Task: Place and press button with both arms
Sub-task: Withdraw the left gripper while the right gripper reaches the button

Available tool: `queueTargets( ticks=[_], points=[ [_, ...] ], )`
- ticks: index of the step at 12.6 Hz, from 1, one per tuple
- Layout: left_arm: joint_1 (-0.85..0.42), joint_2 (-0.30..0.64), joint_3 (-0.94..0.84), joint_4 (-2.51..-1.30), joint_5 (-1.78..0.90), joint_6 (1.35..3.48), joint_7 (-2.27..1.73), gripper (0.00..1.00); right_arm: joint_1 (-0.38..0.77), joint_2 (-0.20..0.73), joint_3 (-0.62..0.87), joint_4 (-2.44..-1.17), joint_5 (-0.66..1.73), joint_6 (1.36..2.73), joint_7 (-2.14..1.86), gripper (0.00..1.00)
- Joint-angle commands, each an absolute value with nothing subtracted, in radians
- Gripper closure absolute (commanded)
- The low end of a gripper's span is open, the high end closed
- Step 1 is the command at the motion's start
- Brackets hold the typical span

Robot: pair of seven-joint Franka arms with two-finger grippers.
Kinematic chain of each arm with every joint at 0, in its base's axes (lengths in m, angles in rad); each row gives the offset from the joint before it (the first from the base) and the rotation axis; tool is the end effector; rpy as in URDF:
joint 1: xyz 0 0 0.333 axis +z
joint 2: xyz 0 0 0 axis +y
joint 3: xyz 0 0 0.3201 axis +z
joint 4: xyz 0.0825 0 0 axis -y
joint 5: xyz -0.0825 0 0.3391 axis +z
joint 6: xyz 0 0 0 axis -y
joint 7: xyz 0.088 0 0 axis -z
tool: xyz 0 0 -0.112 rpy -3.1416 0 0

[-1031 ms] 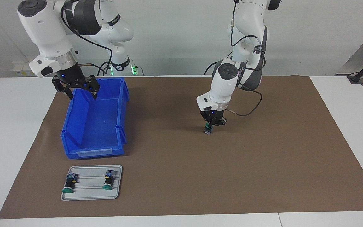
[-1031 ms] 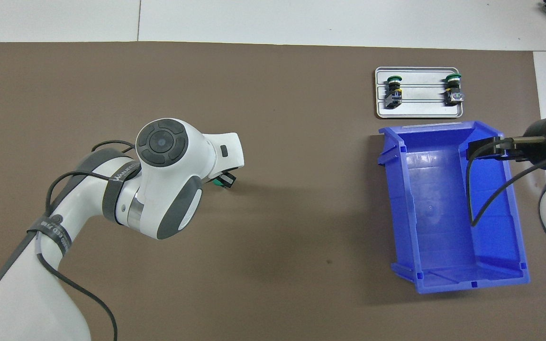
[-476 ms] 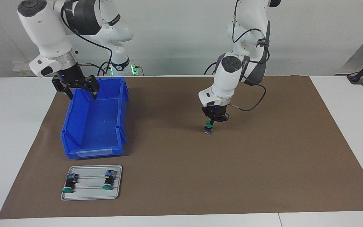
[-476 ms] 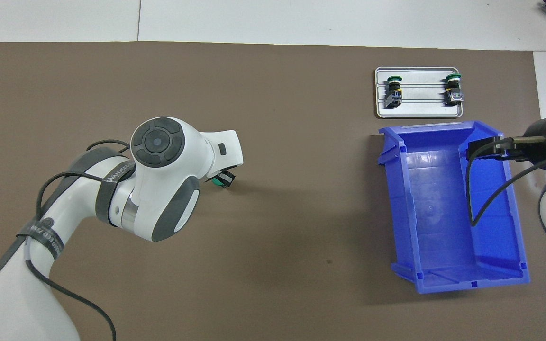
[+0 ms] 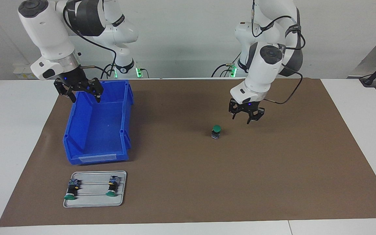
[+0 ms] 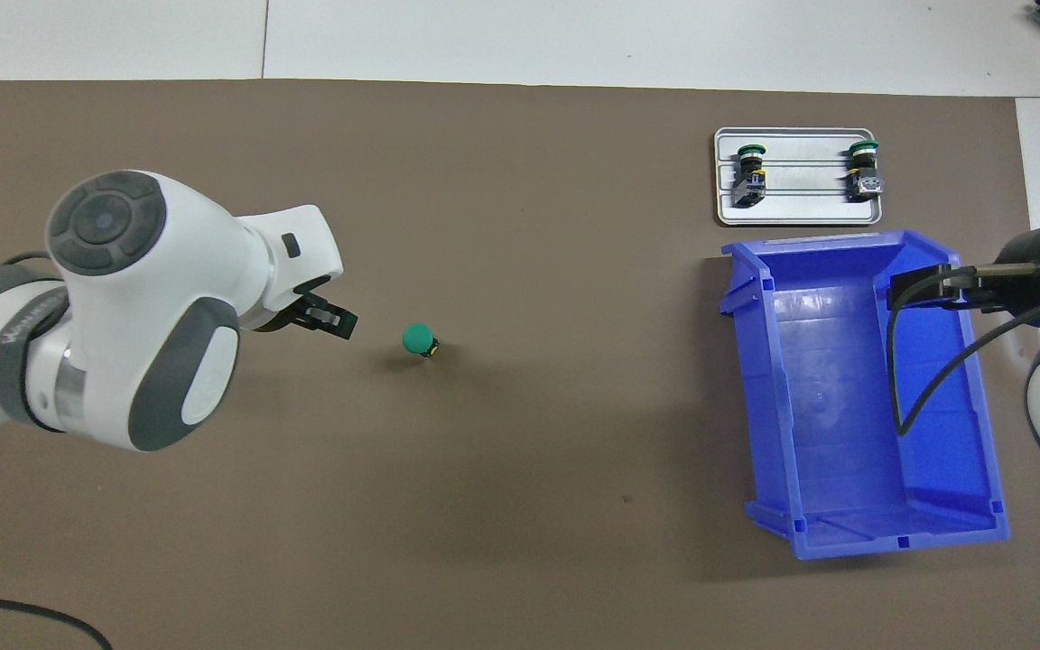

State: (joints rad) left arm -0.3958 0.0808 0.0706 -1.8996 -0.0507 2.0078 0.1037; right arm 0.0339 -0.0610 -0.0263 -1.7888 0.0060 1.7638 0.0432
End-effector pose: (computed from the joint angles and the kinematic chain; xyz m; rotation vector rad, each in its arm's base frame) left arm 0.5132 -0.1775 0.4766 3.0337 -0.6282 0.0356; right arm 0.5026 0.0040 0.5772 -3.1322 0.0574 -0.0560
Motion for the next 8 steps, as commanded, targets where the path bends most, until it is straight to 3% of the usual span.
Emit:
queueTargets(
  ticks=[1, 5, 8],
  points=[
    [-0.298, 0.039, 0.060, -1.870, -0.032, 1.922, 0.095, 0.00, 0.031, -0.080, 0.007, -1.783, 0.025, 1.724, 0.020, 0.01],
    [-0.161, -0.060, 0.069, -1.867, -0.031, 1.847, 0.094, 0.00, 0.032, -0.080, 0.078, -1.769, 0.025, 1.723, 0.035, 0.01],
    [-0.101, -0.045, 0.072, -1.732, -0.031, 1.760, 0.141, 0.00, 0.032, -0.081, 0.152, -1.772, 0.025, 1.735, 0.142, 0.01]
  ],
)
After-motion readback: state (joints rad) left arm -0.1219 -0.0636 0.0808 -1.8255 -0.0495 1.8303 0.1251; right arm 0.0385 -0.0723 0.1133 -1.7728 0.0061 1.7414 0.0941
